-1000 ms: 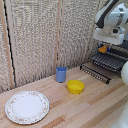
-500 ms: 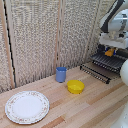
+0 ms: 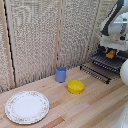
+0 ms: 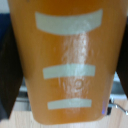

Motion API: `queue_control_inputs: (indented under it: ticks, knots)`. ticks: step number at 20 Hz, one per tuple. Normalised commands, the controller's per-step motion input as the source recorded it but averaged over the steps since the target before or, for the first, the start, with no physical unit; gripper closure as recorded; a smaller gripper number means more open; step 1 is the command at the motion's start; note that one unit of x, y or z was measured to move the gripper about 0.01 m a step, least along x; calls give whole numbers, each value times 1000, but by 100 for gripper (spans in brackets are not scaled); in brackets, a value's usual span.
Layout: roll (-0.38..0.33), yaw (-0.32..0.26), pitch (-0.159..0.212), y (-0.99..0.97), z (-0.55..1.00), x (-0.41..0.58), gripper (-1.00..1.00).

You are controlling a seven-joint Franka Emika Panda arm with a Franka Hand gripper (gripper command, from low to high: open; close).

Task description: Kindly employ your clamp to softly take hold of the bread. Delicately rest it on the oven pan, verifying that it is even on the surface. Using your clamp and attentiveness, smoothly glide the pan into the oven and along the appropriate brackets, securing it in position.

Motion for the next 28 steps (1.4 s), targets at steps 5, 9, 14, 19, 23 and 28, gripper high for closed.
queue_control_inputs:
  ticks: [5, 9, 14, 19, 23, 28]
  knots:
    - [12, -16, 19, -49, 0, 164, -100]
    - [0, -6, 5, 10, -18, 71, -100]
    - [-62, -14, 19, 55, 23, 379, -100]
    - [-196, -67, -9, 10, 530, 321, -100]
    - [-118, 41, -4, 404, 769, 93, -100]
    - [-4, 159, 75, 515, 308, 95, -100]
